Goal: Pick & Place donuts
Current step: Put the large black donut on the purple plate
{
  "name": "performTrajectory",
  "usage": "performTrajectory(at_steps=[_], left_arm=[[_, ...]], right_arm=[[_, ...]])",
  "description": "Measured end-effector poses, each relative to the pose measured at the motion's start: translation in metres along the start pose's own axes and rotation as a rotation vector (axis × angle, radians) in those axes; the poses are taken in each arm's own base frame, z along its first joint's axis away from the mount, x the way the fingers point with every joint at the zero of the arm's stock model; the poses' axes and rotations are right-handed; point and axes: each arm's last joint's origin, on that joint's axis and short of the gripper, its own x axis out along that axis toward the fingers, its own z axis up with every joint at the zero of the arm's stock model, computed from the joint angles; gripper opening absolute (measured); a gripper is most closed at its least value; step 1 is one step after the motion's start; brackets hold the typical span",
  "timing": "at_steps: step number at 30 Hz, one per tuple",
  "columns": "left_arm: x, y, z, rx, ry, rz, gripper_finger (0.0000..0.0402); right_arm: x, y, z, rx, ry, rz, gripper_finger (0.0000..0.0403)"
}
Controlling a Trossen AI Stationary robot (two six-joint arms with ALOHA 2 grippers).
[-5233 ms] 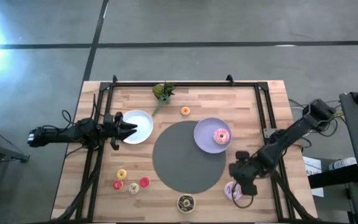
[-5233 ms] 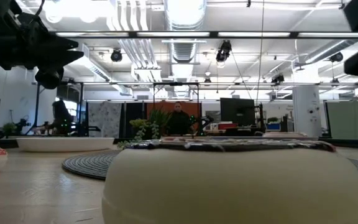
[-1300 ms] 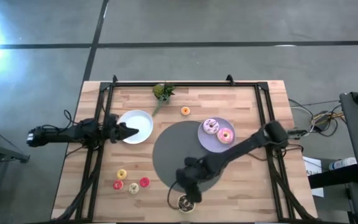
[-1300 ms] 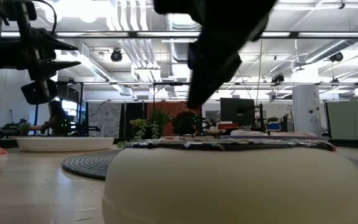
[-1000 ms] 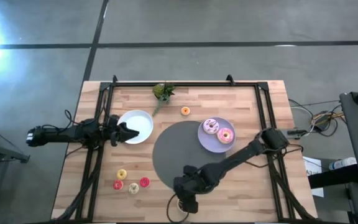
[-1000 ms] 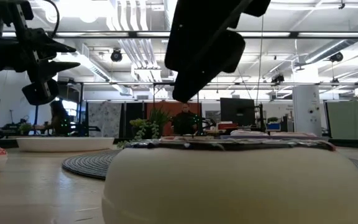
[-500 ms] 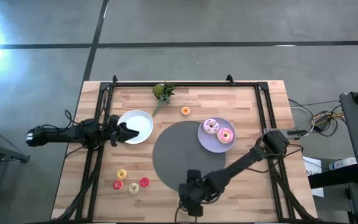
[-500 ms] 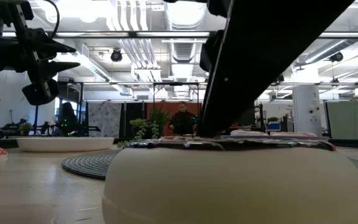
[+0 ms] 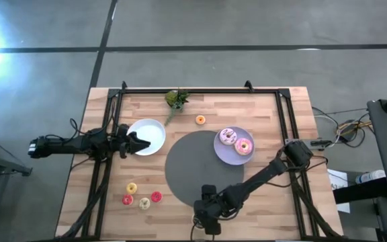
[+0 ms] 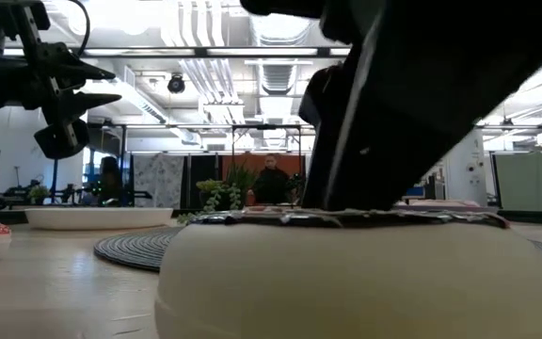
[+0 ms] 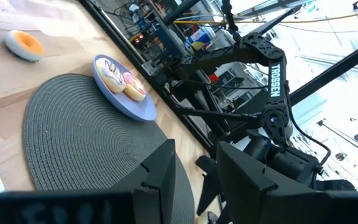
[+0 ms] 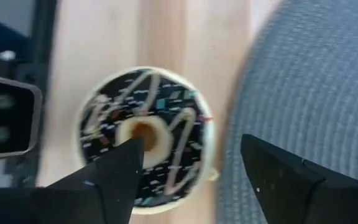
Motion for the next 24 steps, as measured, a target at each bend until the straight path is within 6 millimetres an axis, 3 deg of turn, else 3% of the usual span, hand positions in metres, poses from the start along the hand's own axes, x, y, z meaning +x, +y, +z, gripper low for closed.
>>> performTrajectory(at_steps=[6, 12, 17, 24], left_arm=[[0.0, 0.0, 0.0, 0.002, 0.0, 0.0, 0.0092], [0.0, 0.0, 0.0, 0.002, -0.002, -0.002, 0.0092], [0.0, 0.0, 0.0, 0.002, -0.002, -0.002, 0.0092], [0.0, 0.0, 0.0, 0.002, -0.002, -0.002, 0.0092]], right_arm=[[0.0, 0.003, -0.002, -0.052, -0.001, 0.022, 0.0231], [0.014, -0.001, -0.005, -0.049, 0.02, 0.002, 0.0221], [0.022, -0.003, 0.0, 0.037, 0.036, 0.025, 0.0204], [0.012, -0.009, 0.004, 0.202, 0.079, -0.022, 0.0127]])
